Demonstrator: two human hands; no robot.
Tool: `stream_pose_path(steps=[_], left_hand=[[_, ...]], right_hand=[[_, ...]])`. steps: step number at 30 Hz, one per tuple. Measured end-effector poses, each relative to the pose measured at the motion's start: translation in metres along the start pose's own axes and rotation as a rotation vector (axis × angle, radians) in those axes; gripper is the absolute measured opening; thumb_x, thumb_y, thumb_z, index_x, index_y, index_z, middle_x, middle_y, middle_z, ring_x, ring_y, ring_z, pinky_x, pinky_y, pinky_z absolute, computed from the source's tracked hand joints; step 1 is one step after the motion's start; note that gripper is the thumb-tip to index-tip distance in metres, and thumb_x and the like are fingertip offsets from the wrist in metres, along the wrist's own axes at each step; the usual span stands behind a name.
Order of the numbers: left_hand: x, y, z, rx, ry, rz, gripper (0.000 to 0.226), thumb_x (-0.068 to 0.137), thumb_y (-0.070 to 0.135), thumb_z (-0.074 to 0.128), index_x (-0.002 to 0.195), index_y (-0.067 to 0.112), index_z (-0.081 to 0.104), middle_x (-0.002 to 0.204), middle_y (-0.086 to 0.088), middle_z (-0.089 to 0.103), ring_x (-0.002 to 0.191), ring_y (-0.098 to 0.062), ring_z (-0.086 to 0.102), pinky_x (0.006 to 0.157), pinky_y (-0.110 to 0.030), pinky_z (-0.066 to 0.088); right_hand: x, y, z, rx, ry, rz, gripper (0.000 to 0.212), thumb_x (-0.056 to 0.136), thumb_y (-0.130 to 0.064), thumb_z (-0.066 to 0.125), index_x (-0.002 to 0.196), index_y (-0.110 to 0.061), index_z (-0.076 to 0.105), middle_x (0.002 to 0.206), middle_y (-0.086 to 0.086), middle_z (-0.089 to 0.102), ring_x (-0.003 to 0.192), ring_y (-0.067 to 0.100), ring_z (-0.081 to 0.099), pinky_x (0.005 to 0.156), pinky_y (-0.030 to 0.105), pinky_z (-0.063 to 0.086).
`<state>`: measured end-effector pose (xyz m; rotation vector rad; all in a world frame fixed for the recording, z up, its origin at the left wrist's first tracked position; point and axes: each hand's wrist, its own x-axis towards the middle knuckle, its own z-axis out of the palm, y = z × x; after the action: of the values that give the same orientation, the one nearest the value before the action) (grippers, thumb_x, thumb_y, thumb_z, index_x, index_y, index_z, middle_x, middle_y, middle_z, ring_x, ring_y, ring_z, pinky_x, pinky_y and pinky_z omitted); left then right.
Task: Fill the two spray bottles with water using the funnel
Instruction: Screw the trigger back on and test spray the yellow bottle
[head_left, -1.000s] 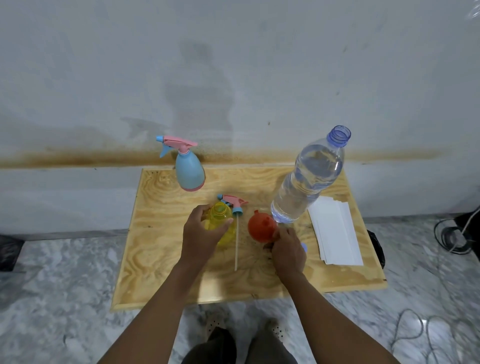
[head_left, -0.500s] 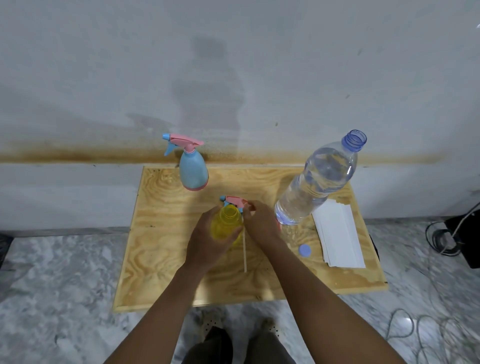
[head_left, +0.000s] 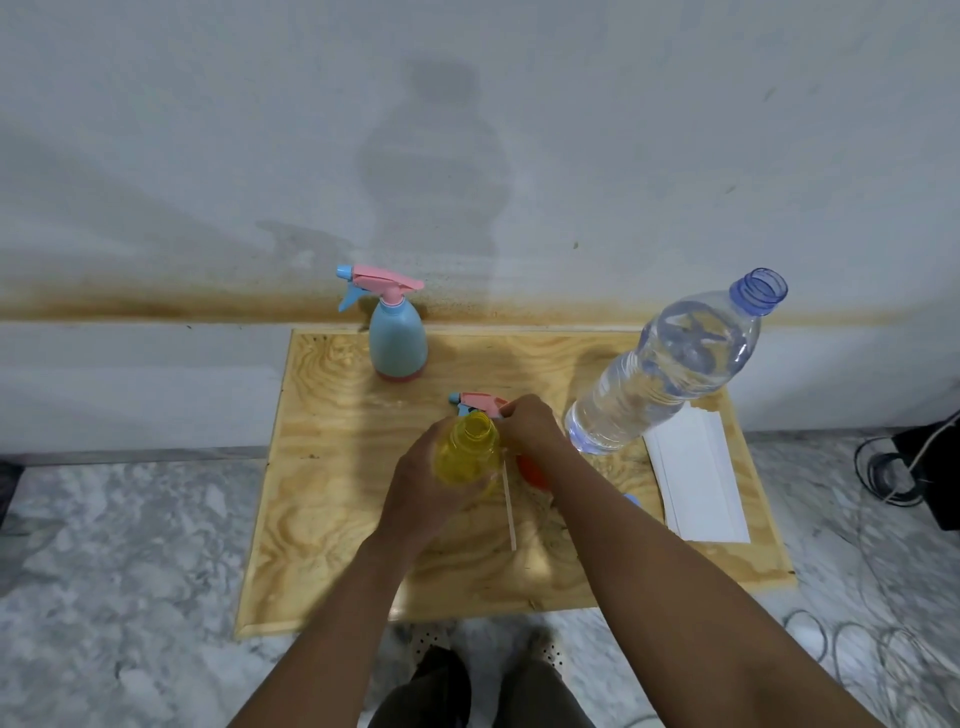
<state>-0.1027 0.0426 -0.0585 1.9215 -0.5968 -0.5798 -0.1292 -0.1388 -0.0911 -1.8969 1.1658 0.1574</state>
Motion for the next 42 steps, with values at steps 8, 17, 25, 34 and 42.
stream_pose_path(steps=[8,17,25,34,42], left_hand=[[0.002,0.007,-0.014,-0.017,0.062,-0.027,0.067,0.068,0.034,0.090,0.124,0.042,0.054,0.110,0.024,0.064,0.101,0.013,0.058,0.083,-0.009,0.045],[-0.008,0.024,-0.029,-0.001,0.115,-0.020,0.065,0.067,0.032,0.091,0.123,0.031,0.056,0.114,0.011,0.063,0.103,-0.005,0.058,0.087,-0.023,0.049],[-0.018,0.040,-0.033,0.111,0.102,-0.046,0.089,0.056,0.058,0.077,0.135,0.023,0.055,0.113,0.005,0.058,0.104,-0.015,0.055,0.083,-0.029,0.045],[-0.026,0.042,-0.032,0.118,0.106,-0.059,0.093,0.049,0.064,0.069,0.133,0.029,0.055,0.113,0.007,0.059,0.109,-0.020,0.056,0.091,-0.045,0.053],[-0.027,0.059,-0.029,0.018,0.142,0.054,0.075,0.061,0.041,0.085,0.130,0.028,0.057,0.108,0.009,0.059,0.101,-0.007,0.056,0.078,-0.011,0.045]], right_hand=[[-0.049,-0.012,-0.026,0.169,0.128,-0.186,0.029,0.092,-0.029,0.065,0.115,-0.012,0.069,0.105,0.000,0.068,0.095,0.018,0.064,0.085,0.034,0.051],[-0.107,-0.051,-0.082,0.445,0.357,-0.474,0.029,0.099,-0.034,0.057,0.122,-0.018,0.064,0.103,-0.001,0.069,0.088,0.013,0.063,0.077,0.032,0.054],[-0.152,-0.103,-0.122,0.703,0.417,-0.730,0.023,0.103,-0.017,0.052,0.121,-0.008,0.062,0.100,-0.005,0.066,0.089,0.011,0.065,0.074,0.028,0.058],[-0.159,-0.111,-0.121,0.709,0.362,-0.781,0.022,0.103,-0.017,0.052,0.122,-0.009,0.060,0.112,0.009,0.064,0.091,0.011,0.065,0.070,0.025,0.058],[-0.154,-0.089,-0.087,0.512,0.202,-0.695,0.024,0.100,-0.027,0.058,0.121,-0.017,0.065,0.099,-0.008,0.071,0.081,-0.002,0.064,0.071,0.012,0.048]])
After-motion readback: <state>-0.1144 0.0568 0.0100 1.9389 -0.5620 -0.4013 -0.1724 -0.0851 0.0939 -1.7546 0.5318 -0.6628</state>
